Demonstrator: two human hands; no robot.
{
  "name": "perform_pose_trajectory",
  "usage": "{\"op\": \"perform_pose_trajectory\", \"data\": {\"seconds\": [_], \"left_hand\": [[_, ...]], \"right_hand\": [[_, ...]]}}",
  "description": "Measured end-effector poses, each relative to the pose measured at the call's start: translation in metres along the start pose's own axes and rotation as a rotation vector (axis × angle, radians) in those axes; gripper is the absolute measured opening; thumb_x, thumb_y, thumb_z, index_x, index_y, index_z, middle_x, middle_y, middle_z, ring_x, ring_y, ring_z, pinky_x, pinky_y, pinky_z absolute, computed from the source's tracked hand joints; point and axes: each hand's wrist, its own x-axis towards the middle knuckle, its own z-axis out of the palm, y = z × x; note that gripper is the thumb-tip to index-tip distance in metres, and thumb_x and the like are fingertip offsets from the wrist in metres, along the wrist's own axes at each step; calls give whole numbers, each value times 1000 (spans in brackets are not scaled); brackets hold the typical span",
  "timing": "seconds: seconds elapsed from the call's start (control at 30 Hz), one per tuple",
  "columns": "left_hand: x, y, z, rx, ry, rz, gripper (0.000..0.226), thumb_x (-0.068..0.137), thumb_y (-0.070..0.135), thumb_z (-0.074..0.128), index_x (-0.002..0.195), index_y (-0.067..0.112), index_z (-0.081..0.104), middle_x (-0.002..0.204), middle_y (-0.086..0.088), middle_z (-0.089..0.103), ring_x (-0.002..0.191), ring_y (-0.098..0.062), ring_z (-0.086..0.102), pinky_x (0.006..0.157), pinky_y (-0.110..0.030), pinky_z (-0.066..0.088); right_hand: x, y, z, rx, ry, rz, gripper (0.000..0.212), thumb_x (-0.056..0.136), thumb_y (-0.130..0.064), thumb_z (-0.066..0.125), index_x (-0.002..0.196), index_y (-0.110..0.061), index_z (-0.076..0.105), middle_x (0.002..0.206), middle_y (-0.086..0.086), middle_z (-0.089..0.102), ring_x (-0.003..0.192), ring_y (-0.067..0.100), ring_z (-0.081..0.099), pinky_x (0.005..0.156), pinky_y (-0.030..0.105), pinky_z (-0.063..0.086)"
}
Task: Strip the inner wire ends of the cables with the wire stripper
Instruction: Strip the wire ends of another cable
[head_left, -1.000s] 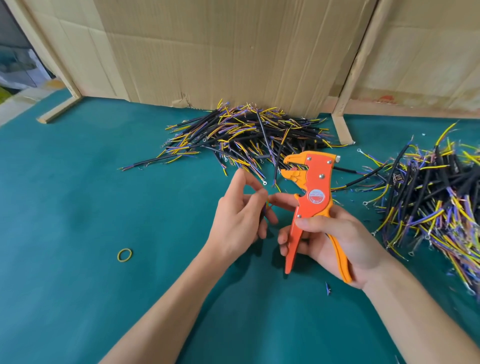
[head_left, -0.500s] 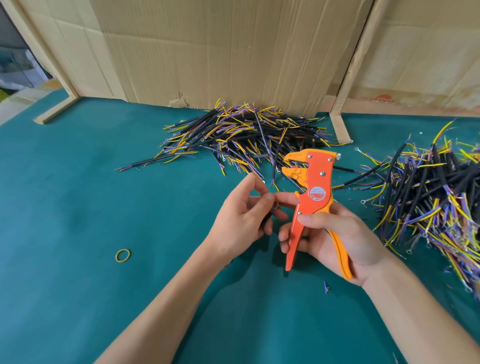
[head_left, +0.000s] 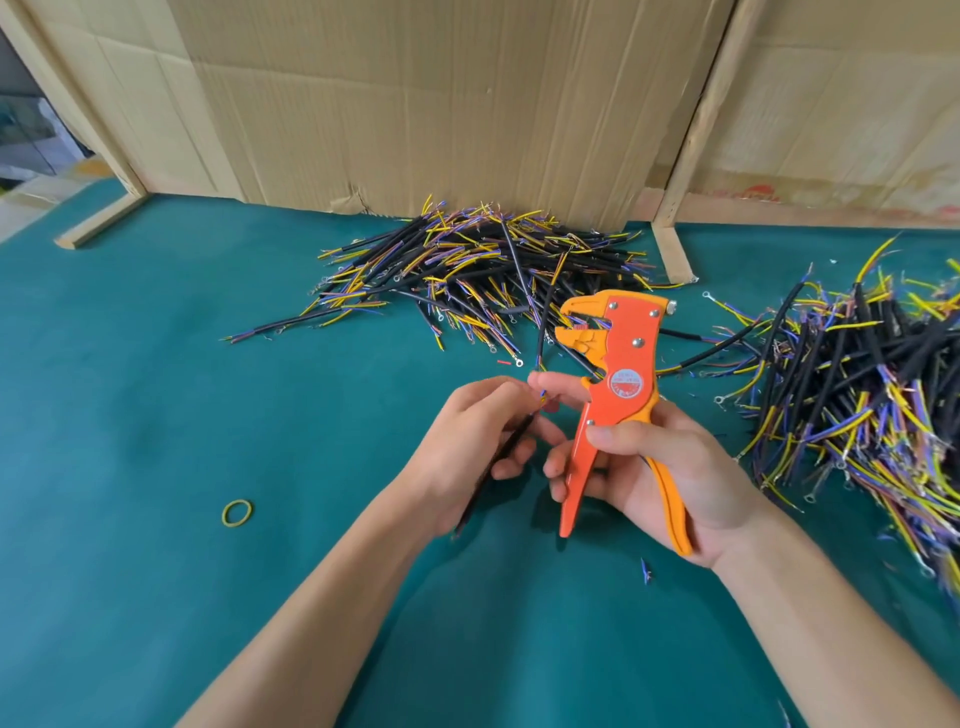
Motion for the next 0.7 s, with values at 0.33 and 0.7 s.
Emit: {"op": "perform_pose_trajectory", "data": {"seconds": [0.33, 0.7], "left_hand": [[-1, 2, -3, 20, -31, -2, 42, 95, 55, 55, 92, 20, 78, 69, 2, 52, 54, -14, 31, 51, -29, 17], [-2, 3, -5, -13, 14, 21, 22, 98, 13, 58, 86, 5, 74, 63, -5, 54, 53, -14, 36, 45, -21, 26]], "right_hand": [[0, 1, 2, -12, -9, 8, 53, 78, -11, 71, 130, -5, 67, 109, 26, 61, 78, 39, 64, 70, 49, 54], [-2, -3, 1, 0, -59, 3, 57, 83, -13, 66, 139, -3, 59, 122, 31, 60, 81, 37, 62, 75, 47, 53]]}}
